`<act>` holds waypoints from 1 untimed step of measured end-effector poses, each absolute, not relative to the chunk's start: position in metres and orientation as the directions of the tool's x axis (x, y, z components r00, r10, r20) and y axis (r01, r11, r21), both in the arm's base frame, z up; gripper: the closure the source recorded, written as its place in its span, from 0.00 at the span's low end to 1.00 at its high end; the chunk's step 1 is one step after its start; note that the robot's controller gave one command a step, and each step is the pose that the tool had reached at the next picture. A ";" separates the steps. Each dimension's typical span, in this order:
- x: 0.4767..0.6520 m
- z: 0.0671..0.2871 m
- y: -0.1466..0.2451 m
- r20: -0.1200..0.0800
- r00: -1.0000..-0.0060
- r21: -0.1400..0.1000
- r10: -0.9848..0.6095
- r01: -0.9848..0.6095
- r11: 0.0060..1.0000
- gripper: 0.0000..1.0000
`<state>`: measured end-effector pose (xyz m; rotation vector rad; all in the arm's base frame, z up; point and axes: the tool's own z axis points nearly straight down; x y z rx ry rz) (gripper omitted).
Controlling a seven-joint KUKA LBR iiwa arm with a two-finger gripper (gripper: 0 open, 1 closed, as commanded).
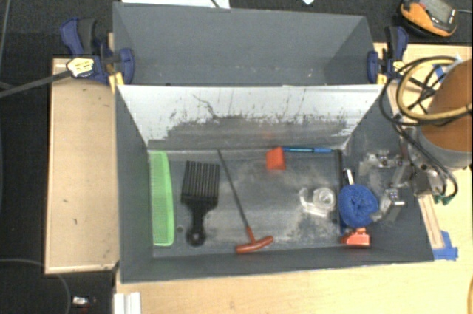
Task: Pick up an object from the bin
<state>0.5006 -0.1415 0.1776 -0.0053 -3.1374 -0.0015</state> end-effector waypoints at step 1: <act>0.503 0.181 -0.141 -0.003 -1.000 -0.001 -0.003 -0.003 1.000 0.00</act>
Offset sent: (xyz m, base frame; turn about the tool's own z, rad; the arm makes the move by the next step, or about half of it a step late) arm 0.0807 0.0153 -0.1076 0.2615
